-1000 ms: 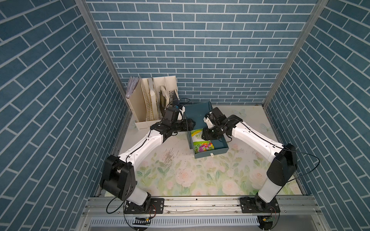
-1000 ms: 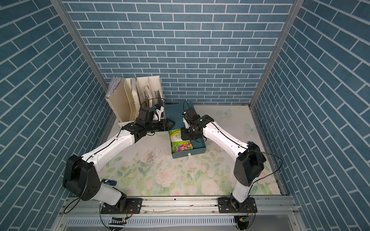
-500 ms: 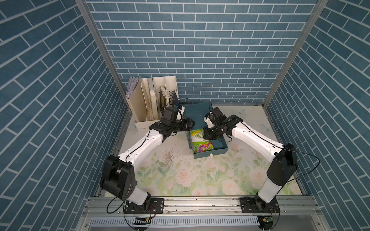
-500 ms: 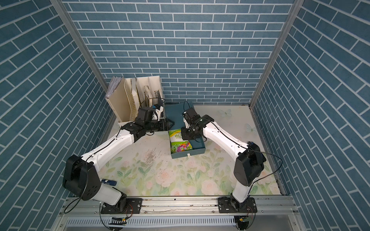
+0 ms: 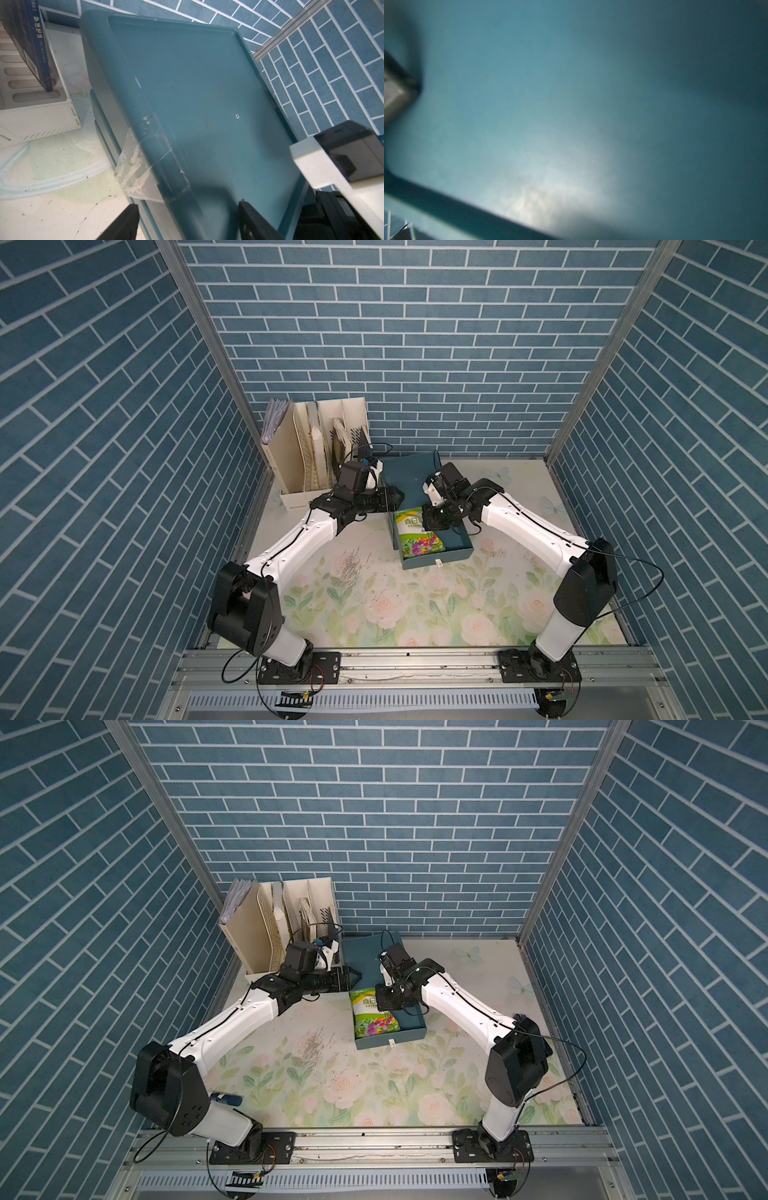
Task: Take the seed bags out of the drawer
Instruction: Pick up the seed packet from the drawer.
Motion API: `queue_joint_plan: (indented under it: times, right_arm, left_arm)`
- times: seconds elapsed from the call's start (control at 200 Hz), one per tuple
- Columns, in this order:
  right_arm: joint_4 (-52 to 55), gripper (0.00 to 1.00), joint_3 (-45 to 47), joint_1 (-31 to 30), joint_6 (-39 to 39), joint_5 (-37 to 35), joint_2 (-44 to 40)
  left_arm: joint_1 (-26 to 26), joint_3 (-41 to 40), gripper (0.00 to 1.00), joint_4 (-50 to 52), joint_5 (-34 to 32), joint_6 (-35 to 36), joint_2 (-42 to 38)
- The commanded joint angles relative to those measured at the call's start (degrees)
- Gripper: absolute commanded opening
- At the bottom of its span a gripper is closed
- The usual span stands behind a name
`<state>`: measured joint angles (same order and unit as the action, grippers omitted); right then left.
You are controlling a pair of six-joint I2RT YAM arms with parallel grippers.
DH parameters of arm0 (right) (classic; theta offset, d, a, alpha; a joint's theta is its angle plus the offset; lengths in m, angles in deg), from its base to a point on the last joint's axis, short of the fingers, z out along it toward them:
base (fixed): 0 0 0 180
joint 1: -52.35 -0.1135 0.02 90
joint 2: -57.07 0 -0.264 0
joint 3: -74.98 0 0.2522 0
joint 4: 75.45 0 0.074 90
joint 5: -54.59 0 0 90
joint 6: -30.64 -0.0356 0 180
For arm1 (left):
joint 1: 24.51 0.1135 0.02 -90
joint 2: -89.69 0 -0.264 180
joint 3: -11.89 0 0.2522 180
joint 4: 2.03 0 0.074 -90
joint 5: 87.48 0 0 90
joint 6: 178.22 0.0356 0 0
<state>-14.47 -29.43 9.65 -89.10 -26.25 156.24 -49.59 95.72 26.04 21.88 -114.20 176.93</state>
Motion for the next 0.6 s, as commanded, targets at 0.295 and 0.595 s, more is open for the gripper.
queue_joint_plan:
  times: [0.295,0.595]
  right_arm:
    - [1.6,0.00,-2.2,-0.2,-1.5,0.3,-1.8]
    - [2.7,0.00,-2.2,0.0,-2.9,0.1,-4.5]
  left_arm:
    - [1.1,-0.5,0.78,5.4,-2.0,2.3,1.7]
    - [1.2,-0.4,0.78,5.5,-2.4,2.6,1.6]
